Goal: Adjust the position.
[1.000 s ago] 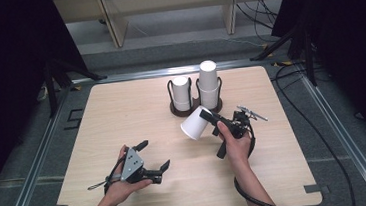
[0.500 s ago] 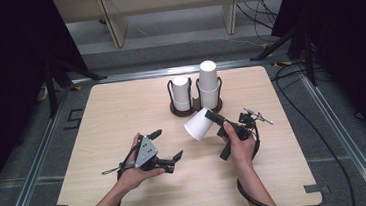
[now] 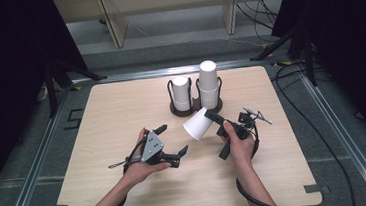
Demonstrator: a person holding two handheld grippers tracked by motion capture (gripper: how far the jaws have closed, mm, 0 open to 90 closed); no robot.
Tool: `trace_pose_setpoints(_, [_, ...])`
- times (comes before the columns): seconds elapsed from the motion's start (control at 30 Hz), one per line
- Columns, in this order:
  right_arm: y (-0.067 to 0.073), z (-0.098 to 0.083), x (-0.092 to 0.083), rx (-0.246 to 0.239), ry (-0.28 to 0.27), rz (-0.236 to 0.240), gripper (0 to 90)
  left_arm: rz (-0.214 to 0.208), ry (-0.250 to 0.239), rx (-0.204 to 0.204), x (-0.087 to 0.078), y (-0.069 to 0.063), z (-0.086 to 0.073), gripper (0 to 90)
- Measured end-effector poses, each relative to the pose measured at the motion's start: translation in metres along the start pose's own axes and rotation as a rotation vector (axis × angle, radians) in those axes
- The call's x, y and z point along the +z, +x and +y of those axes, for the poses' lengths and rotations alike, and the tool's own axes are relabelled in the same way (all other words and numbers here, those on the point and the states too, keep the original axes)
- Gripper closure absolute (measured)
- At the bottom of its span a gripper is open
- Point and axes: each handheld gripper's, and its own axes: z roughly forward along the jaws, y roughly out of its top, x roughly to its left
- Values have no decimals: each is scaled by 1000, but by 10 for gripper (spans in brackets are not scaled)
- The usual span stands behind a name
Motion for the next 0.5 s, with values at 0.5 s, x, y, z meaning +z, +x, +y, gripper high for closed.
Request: trace_pose_setpoints(0.5, [-4, 3, 0, -16, -12, -1, 372, -23, 10, 15, 19, -5, 6, 0])
